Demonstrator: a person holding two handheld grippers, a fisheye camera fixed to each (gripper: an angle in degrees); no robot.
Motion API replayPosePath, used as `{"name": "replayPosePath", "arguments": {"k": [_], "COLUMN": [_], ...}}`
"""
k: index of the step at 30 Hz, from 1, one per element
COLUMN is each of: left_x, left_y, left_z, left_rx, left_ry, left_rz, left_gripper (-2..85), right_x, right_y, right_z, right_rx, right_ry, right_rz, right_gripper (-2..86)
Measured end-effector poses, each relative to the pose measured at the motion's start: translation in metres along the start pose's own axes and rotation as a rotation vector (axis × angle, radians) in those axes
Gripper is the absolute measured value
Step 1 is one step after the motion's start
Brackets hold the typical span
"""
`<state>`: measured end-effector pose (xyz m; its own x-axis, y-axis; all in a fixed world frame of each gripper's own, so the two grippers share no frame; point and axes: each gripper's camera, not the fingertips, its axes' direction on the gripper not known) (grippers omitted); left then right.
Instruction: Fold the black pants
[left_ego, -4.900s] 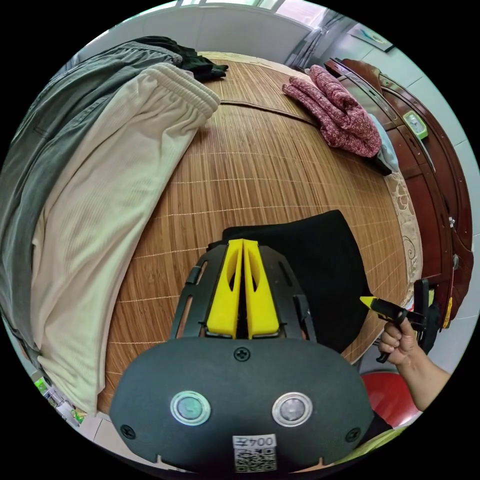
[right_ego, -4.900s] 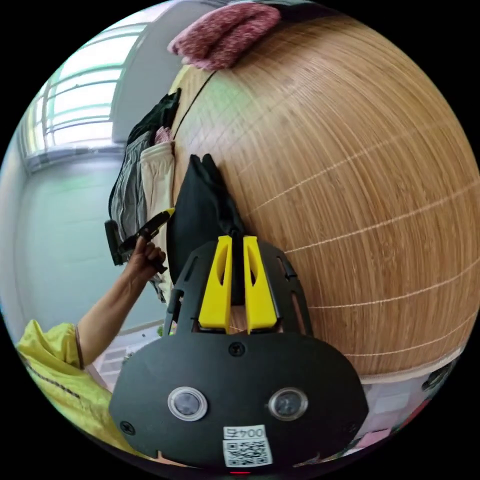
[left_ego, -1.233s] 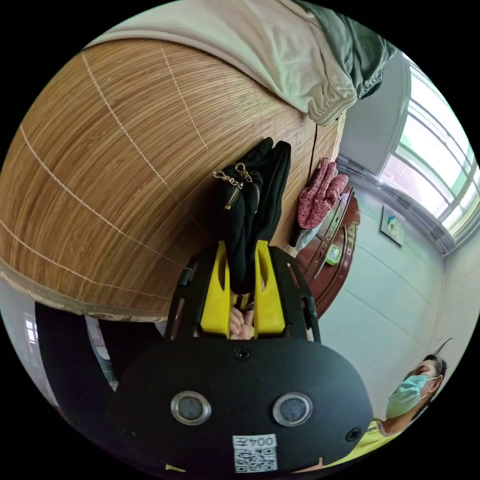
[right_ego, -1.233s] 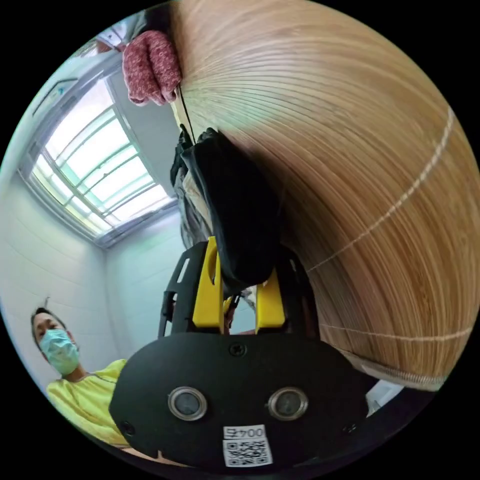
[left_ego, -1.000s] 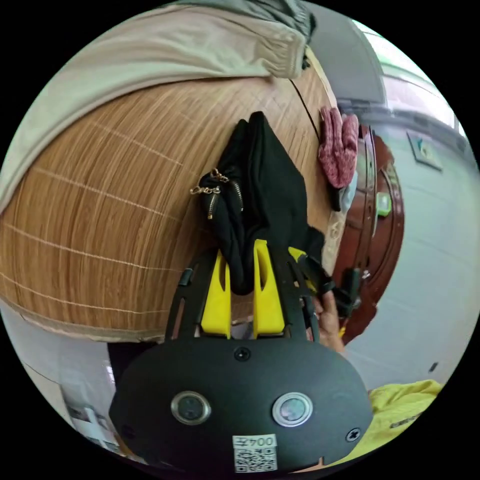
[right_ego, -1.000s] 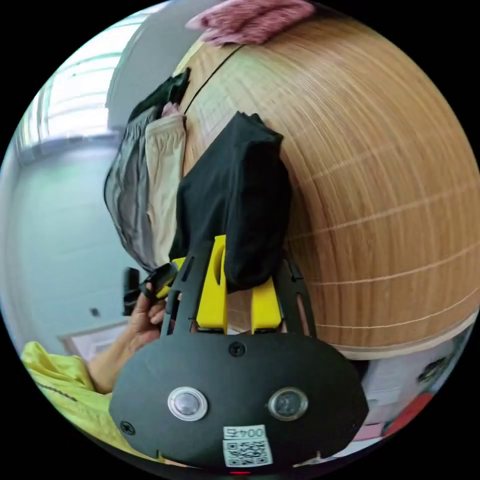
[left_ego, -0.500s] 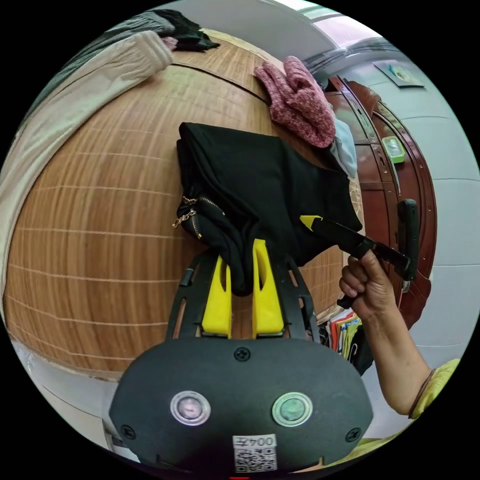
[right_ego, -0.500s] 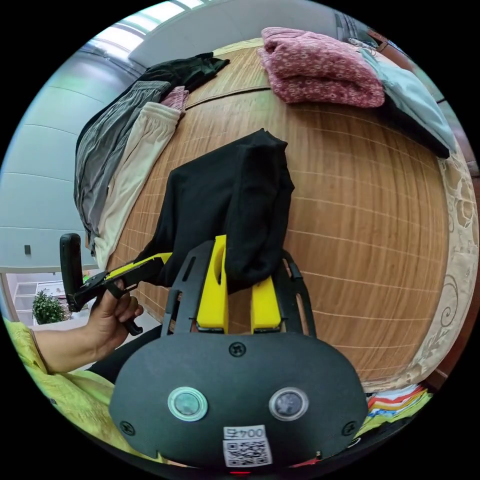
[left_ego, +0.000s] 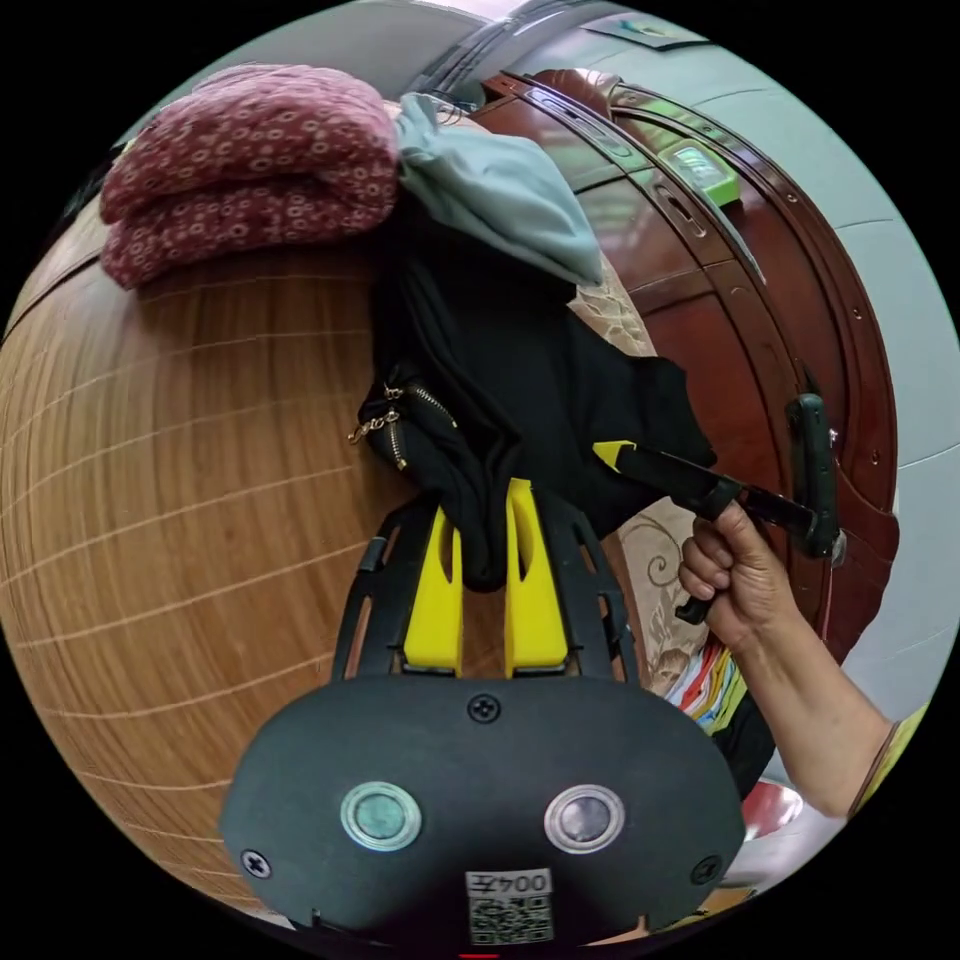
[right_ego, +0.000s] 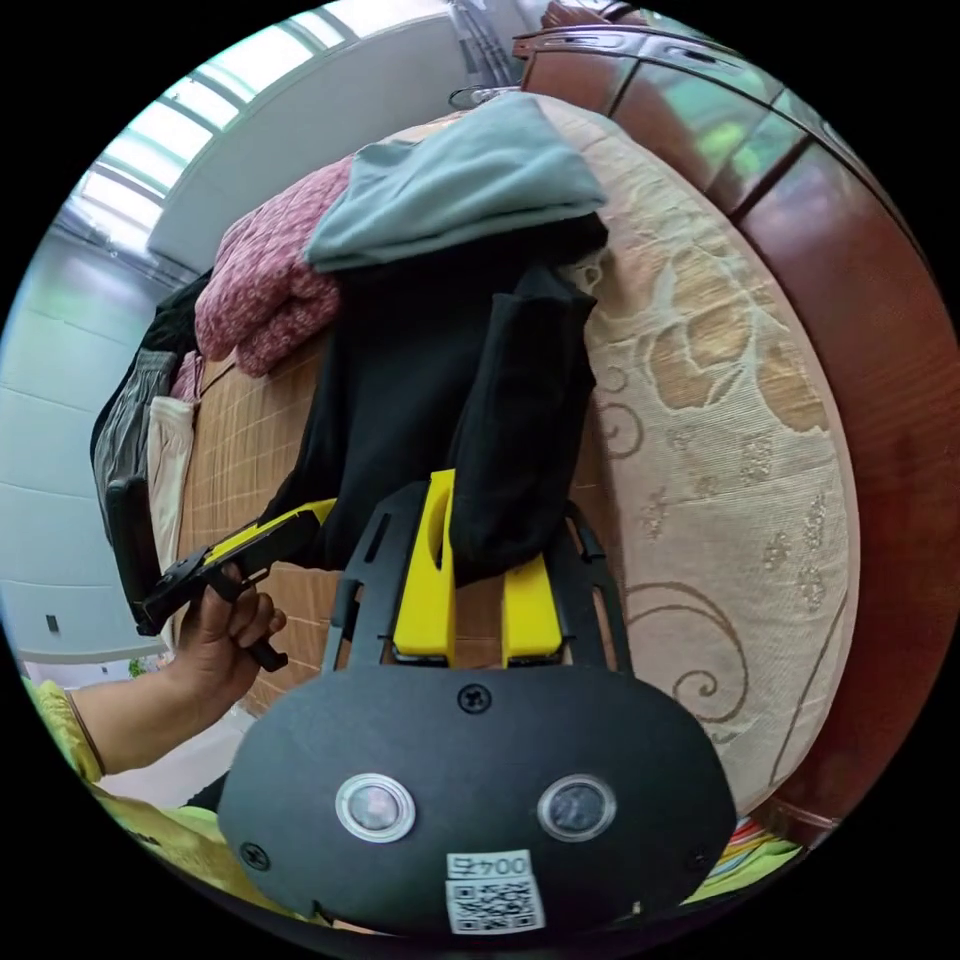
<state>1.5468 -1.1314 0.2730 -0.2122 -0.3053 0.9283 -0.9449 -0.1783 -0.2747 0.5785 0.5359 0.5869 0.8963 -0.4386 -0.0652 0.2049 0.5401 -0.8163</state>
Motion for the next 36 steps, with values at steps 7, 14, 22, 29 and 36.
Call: {"name": "replayPosePath", "arguments": {"k": [7,14,22,29,36], "left_x": [0.018,-0.042,-0.039,0.111,0.139], "left_y": [-0.015,0.017,0.055,-0.008,-0.015], "left_z": [0.059,0.071,0.019,0.109,0.18], "left_rx": [0.021,0.059,0.185,-0.003,-0.126], "left_ry": [0.017,0.185,-0.002,-0.426,-0.527], "left_rz": [-0.025,-0.331,-0.339,0.471,0.552], "left_gripper": [8.1,6.8,1.1,0.3,0.2], "right_x": [0.04,0.075,0.04,0.003,-0.009], "right_y": [-0.015,0.011,0.053,0.027,0.028], "right_z": [-0.011,-0.004,-0.049,0.002,0.033], "right_rx": [0.031,0.038,0.184,-0.013,-0.016], "right_ry": [-0.045,-0.189,0.075,0.219,0.385], "right_rz": [0.017,0.214,0.116,0.043,0.021], "right_gripper": [7.3,12.3,10.9,6.5,4.2]}}
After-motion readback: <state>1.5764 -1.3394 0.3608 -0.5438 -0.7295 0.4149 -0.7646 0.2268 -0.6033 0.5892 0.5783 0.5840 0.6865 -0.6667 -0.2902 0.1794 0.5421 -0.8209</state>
